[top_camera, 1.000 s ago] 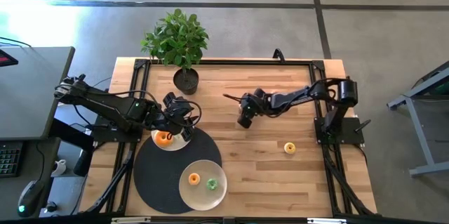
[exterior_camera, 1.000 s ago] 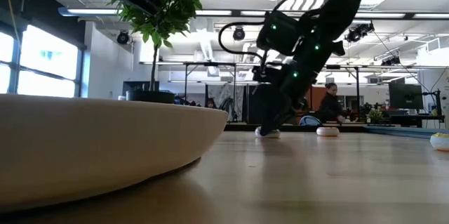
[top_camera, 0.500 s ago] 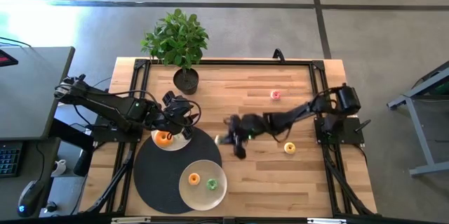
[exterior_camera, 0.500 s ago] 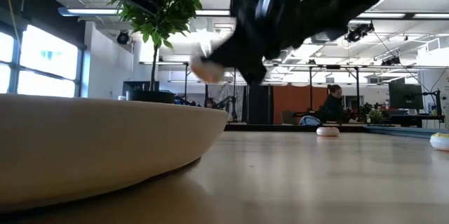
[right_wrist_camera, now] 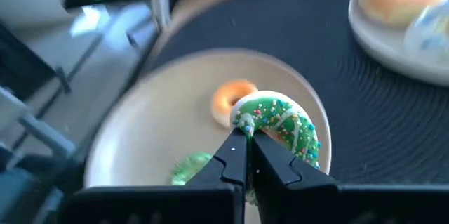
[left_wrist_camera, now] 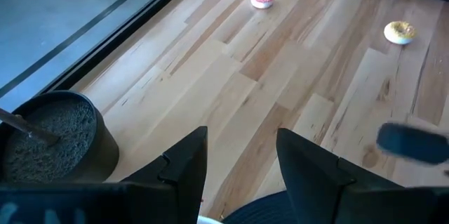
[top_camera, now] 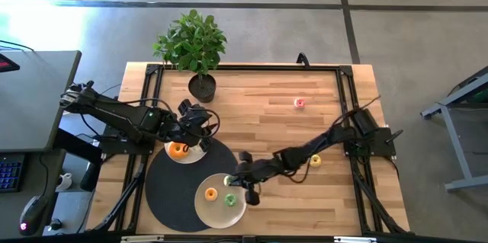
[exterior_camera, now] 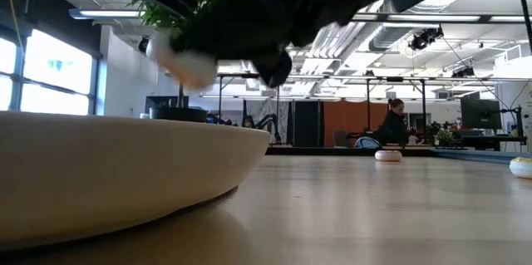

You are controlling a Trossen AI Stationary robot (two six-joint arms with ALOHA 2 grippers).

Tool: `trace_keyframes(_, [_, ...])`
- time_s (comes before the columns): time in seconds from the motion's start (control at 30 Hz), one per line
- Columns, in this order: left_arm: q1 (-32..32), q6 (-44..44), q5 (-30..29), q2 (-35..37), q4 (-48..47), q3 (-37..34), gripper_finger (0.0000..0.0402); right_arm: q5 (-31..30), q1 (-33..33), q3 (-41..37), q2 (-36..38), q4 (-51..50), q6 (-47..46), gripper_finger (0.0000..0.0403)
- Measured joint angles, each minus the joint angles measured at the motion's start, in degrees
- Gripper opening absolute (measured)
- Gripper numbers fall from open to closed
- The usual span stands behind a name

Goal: Pick & Place donuts
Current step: Put the small green donut on the light brown plate, then put the small yellow donut on the light brown plate

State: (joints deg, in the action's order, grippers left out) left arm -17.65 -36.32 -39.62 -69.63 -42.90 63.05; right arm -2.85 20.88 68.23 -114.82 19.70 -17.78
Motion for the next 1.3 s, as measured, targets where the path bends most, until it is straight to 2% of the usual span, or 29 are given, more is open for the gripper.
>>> trace_keyframes(0.17, [0.00,0.00,0.04,0.00,-0.15,0.00,0.0168,3.13,-0.96,5.10,-4.77,-6.74,-0.32,0.0008])
trace_keyframes(0.37, [0.00,0.00,0.45,0.00,-0.55,0.00,0.0168,7.96,-2.40,7.60,-9.00,-6.96,-2.50,0.0030])
trace_keyframes(0.53, [0.00,0.02,0.50,0.00,-0.78,0.00,0.0168,8.37,-2.65,8.24,-8.88,-7.17,1.39,0.0068])
trace_keyframes(0.7, [0.00,0.02,0.51,0.00,-0.76,0.00,0.0168,8.63,-2.62,8.35,-8.33,-7.08,1.44,0.0103])
trace_keyframes(0.87, [0.00,0.00,0.52,0.00,-0.72,0.00,0.0168,9.42,-2.62,8.23,-5.34,-12.56,1.32,0.0120])
trace_keyframes(1.1, [0.00,0.02,0.96,0.00,-0.61,0.00,0.0168,8.17,-2.50,8.33,5.32,-33.07,-3.07,0.0121])
trace_keyframes(1.23, [0.00,0.00,1.48,0.00,-0.64,0.00,0.0168,6.77,-1.79,8.32,11.25,-50.48,-4.51,0.0121])
trace_keyframes(1.3, [0.00,0.00,1.55,0.00,-0.61,0.00,0.0168,3.80,-1.12,7.72,13.85,-61.03,-7.83,0.0121])
